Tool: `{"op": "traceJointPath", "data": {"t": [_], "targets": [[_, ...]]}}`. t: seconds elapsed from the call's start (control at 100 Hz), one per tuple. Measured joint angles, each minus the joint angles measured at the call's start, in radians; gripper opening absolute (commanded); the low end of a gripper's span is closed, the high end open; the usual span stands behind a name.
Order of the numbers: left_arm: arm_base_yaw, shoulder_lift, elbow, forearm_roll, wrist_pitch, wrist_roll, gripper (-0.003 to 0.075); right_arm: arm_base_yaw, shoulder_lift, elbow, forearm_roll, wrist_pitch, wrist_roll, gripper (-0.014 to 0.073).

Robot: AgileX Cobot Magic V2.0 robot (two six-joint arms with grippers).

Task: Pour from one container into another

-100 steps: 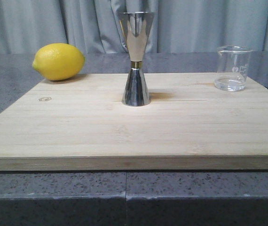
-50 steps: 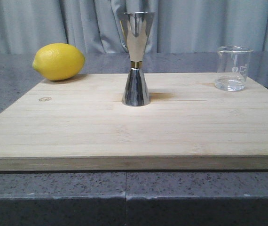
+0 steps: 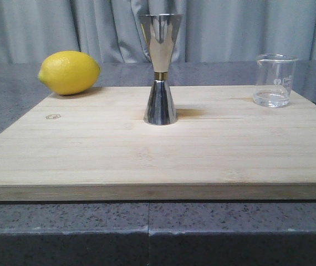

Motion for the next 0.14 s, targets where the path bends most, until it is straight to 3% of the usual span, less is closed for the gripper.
{"op": "traceJointPath", "data": {"t": [0.14], "targets": [[0.0,0.0,0.0,0.0,0.0,0.0,-0.0019,0.0,0.0,0.0,0.0,0.0,-0.001,-0.0072]]}}
